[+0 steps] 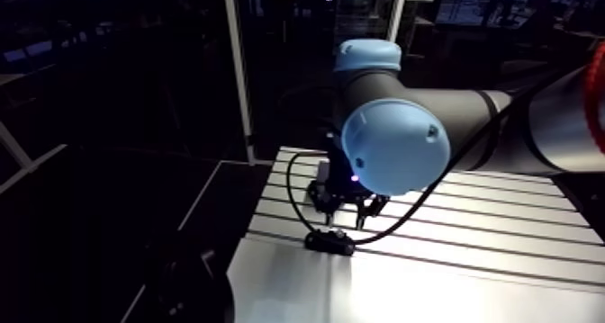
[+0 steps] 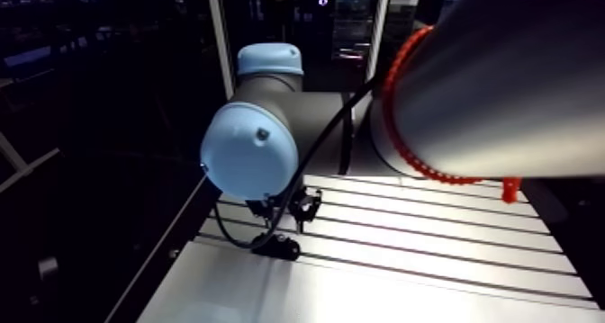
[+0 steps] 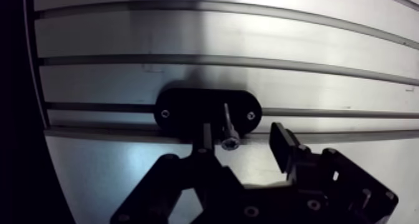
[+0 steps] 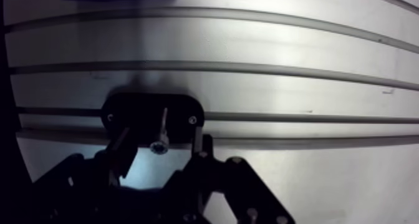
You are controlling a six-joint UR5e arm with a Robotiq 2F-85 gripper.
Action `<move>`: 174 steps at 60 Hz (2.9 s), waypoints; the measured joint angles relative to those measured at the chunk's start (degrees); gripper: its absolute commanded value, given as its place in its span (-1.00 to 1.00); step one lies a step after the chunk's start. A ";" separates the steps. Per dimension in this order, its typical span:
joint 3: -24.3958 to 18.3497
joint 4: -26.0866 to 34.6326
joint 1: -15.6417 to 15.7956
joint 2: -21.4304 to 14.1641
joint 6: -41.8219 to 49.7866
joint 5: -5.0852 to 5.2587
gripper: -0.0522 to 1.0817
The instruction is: Pick up the M10 bolt and insert it into the hole until fully seated.
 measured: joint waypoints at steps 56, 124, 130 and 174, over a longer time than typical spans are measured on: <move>0.70 -0.09 0.64 0.67 -0.31 0.28 -0.06; 0.69 -0.12 1.15 1.26 -0.28 0.12 0.16; 0.67 -0.10 1.15 1.27 -0.30 0.10 0.19; 0.61 -0.04 1.15 1.67 -0.44 0.03 0.35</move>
